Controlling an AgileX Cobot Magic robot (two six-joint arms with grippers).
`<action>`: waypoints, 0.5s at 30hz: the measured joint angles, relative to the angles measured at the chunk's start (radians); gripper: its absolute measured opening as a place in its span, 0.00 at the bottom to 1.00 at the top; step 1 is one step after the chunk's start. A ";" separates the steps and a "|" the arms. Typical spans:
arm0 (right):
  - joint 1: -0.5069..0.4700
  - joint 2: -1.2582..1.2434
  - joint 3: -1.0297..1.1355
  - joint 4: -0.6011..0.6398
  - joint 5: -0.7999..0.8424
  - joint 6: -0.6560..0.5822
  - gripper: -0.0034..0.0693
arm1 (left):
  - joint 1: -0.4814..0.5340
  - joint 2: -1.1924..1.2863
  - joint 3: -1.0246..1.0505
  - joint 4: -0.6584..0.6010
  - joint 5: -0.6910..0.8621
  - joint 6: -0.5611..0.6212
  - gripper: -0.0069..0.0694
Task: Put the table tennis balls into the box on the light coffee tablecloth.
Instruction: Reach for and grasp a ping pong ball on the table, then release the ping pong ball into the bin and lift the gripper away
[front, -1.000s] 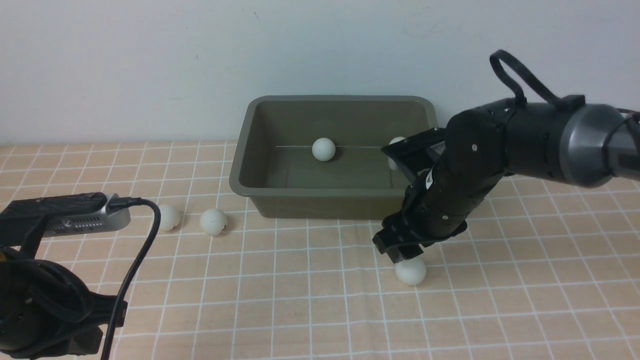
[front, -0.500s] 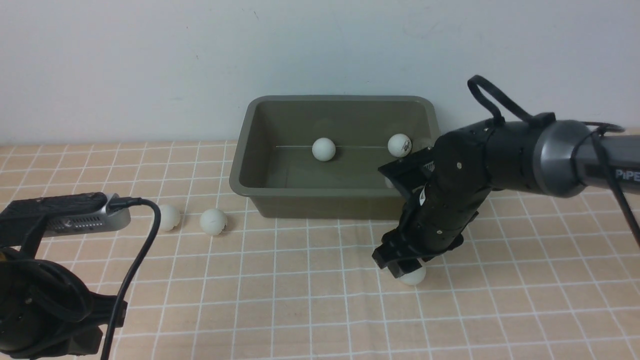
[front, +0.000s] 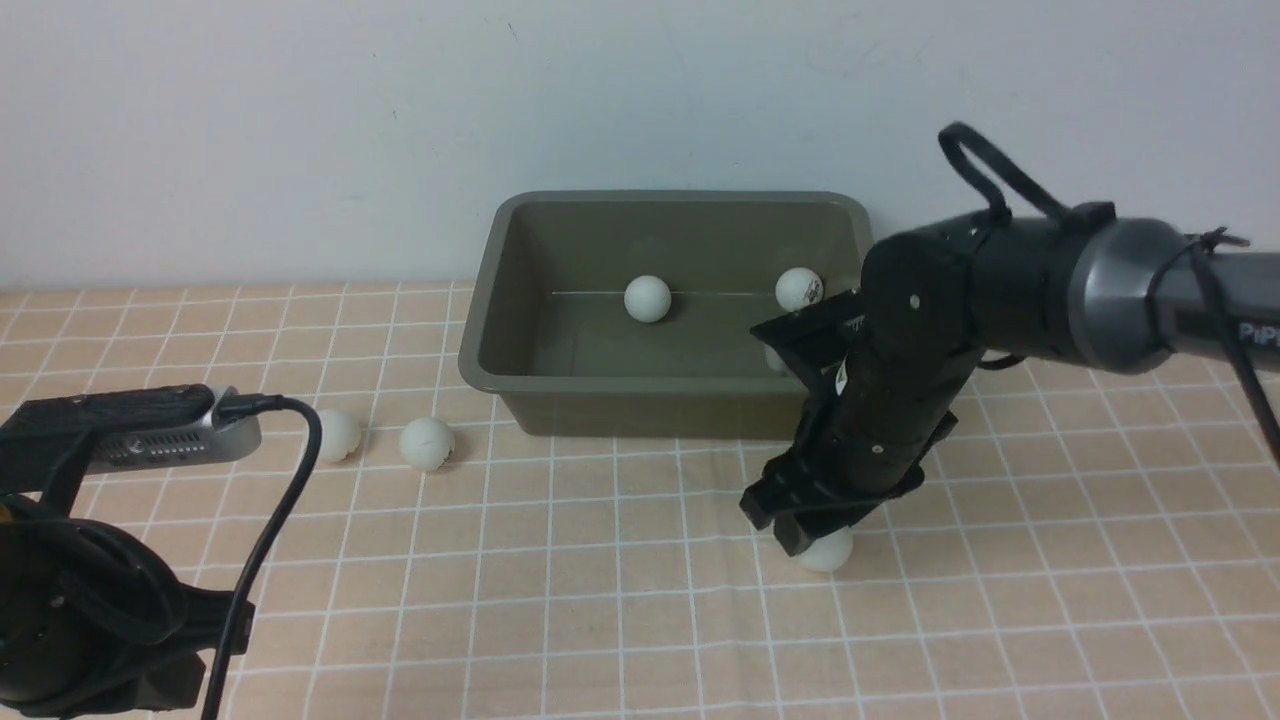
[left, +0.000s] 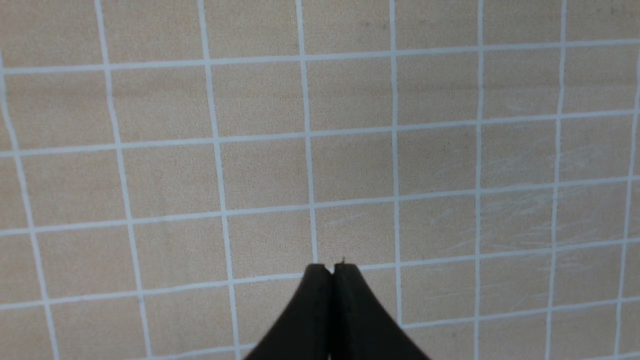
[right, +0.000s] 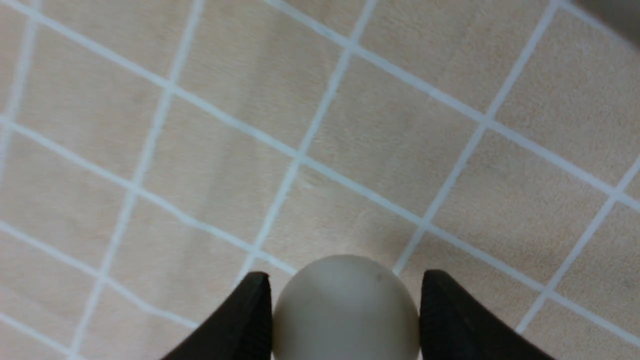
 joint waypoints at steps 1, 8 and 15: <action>0.001 -0.013 -0.022 0.009 0.019 -0.007 0.53 | 0.000 0.000 0.000 0.000 0.000 0.000 0.00; 0.009 -0.074 -0.296 0.047 0.109 -0.044 0.53 | 0.000 0.000 0.000 0.000 0.000 0.000 0.00; 0.009 -0.069 -0.473 -0.021 0.110 -0.044 0.53 | 0.000 0.000 0.000 0.000 0.000 0.000 0.00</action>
